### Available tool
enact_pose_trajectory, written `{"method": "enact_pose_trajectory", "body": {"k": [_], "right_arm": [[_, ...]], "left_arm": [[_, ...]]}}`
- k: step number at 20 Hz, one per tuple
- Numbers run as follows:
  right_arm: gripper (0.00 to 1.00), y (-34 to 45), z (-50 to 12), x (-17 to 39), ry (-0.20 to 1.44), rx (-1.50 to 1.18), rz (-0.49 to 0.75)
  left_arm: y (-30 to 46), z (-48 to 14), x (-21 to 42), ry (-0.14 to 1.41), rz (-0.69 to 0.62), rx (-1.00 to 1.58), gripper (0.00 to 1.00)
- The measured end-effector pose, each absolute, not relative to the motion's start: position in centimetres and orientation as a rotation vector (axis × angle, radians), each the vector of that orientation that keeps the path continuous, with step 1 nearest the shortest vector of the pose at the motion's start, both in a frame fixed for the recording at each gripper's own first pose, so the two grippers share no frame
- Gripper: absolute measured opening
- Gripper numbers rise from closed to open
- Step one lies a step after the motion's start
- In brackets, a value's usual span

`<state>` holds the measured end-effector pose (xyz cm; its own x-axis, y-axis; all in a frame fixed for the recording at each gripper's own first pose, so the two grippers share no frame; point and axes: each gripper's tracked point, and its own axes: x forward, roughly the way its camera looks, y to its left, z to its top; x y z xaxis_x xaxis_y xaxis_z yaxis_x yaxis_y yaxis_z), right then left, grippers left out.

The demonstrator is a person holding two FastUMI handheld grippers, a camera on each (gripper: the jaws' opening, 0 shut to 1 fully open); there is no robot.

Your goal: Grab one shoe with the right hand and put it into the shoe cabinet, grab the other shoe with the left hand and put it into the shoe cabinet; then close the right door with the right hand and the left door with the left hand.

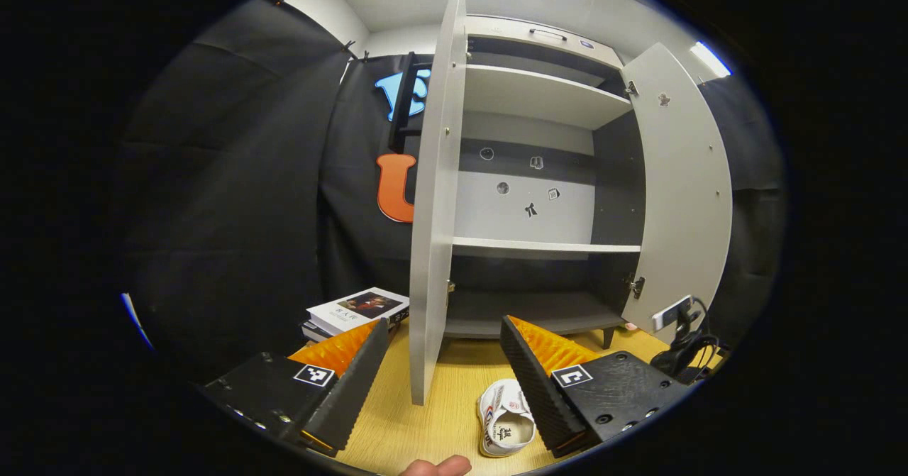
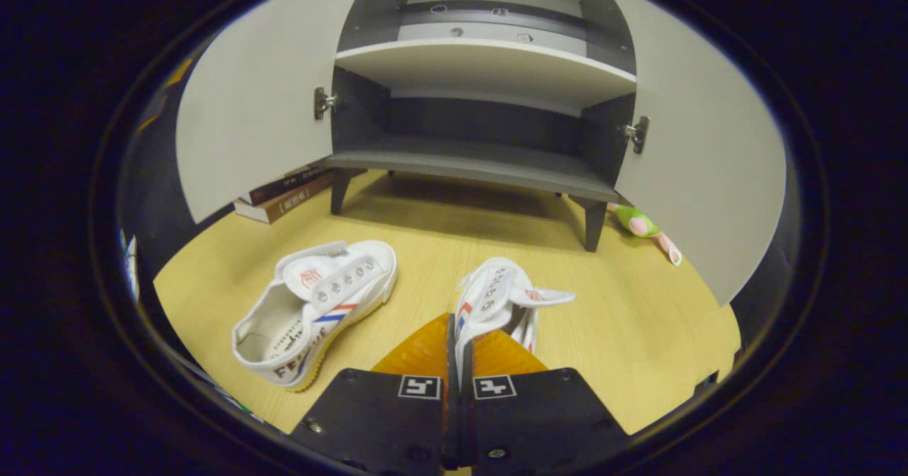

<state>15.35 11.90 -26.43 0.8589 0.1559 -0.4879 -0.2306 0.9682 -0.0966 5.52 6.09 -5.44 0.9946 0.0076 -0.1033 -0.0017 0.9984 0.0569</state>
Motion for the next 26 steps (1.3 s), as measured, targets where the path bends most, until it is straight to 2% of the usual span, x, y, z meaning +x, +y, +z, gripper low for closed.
{"method": "enact_pose_trajectory", "body": {"k": [1, 2, 7, 13, 18, 22, 26], "right_arm": [[0.04, 11.8, -25.0, 15.0, 0.476, -0.146, 0.207], [0.04, 11.6, -23.5, 14.8, 0.445, -0.150, 0.209], [0.04, 11.7, -14.1, 13.7, 0.296, -0.154, 0.254], [0.04, 11.9, -2.4, 15.5, 0.158, -0.115, 0.273], [0.01, 12.0, 4.8, 21.7, 0.101, -0.111, 0.265], [0.03, 12.7, 8.4, 29.0, 0.122, -0.096, 0.286], [0.01, 13.1, 10.5, 36.8, 0.177, -0.131, 0.227]], "left_arm": [[5.8, -5.4, 5.5, 0.102, 0.002, 0.058, 1.00], [5.3, -5.5, 5.4, 0.100, -0.003, 0.056, 0.95], [3.0, -5.3, 4.9, 0.087, -0.032, 0.049, 0.95], [0.9, -5.2, 4.2, 0.070, -0.058, 0.042, 0.95], [1.1, -6.1, 3.8, 0.099, -0.036, 0.082, 0.95], [1.0, -6.4, 3.4, 0.105, -0.042, 0.060, 0.95], [1.9, -6.2, 3.0, 0.094, -0.022, 0.078, 0.95]]}}
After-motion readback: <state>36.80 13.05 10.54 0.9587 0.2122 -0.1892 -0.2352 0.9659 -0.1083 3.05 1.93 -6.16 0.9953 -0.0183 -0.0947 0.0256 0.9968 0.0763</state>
